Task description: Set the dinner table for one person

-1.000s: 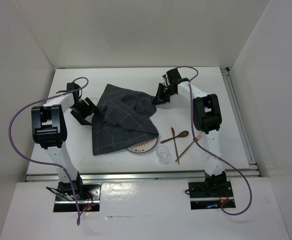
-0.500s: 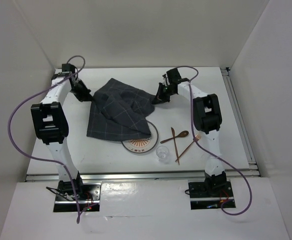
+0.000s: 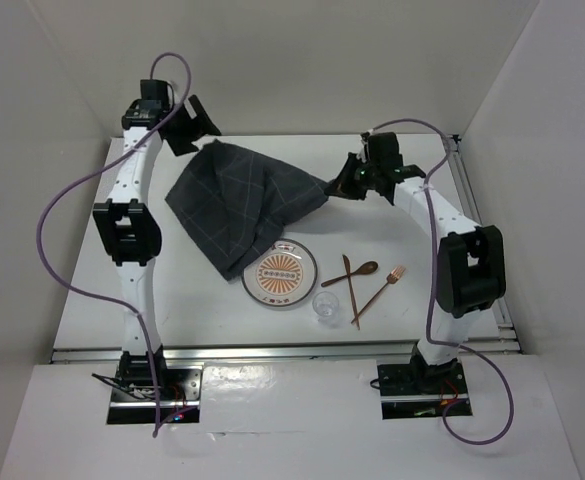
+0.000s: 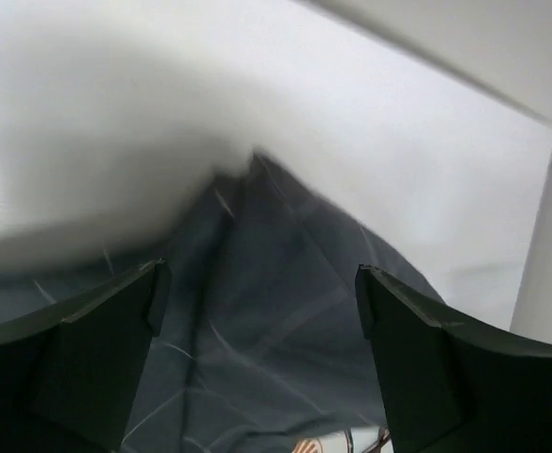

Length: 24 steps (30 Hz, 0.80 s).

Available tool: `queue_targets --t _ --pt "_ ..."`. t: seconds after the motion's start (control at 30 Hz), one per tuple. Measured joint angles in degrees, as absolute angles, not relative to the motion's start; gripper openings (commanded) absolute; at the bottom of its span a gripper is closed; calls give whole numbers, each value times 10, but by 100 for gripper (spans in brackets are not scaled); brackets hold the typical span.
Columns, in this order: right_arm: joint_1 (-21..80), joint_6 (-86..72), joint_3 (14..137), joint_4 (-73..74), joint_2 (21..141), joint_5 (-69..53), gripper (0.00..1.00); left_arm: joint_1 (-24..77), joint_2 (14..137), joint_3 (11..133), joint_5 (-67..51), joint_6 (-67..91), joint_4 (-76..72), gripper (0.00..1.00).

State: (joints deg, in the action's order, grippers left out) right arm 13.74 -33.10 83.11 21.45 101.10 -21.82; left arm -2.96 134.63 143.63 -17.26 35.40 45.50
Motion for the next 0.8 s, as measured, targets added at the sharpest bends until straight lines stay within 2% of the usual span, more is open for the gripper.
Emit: queue_targets --t 0.13,0.27,0.33,0.37,0.4,0.43,0.47,0.63,0.67,0.73,0.8 --pt "149 -356 768 206 1013 -196 0 -9 1383 1403 -167 344 460 100" --pt "141 -368 747 207 1034 -187 0 -4 1359 1349 -116 311 484 100" --pt "131 -368 747 204 1044 -185 0 1 1315 1312 -89 289 490 90" --pt "128 -368 747 204 1047 -185 0 6 1285 1290 -73 281 493 82" --pt "125 -367 747 204 1053 -184 0 15 1255 1271 -59 268 492 40" --pt "122 -366 749 205 1057 -184 0 30 1222 1255 -45 256 493 15" --pt "120 -365 750 204 1061 -184 0 49 1200 1248 -37 241 493 0" --pt "109 -361 754 206 1067 -188 0 191 1154 1225 -30 192 456 1" --pt "106 -360 755 205 1067 -190 0 219 1154 1206 -32 184 448 27" --pt "100 -358 755 205 1067 -195 0 255 1158 1162 -36 173 445 60" --pt "93 -356 755 205 1067 -202 0 272 1164 1120 -31 173 450 87"
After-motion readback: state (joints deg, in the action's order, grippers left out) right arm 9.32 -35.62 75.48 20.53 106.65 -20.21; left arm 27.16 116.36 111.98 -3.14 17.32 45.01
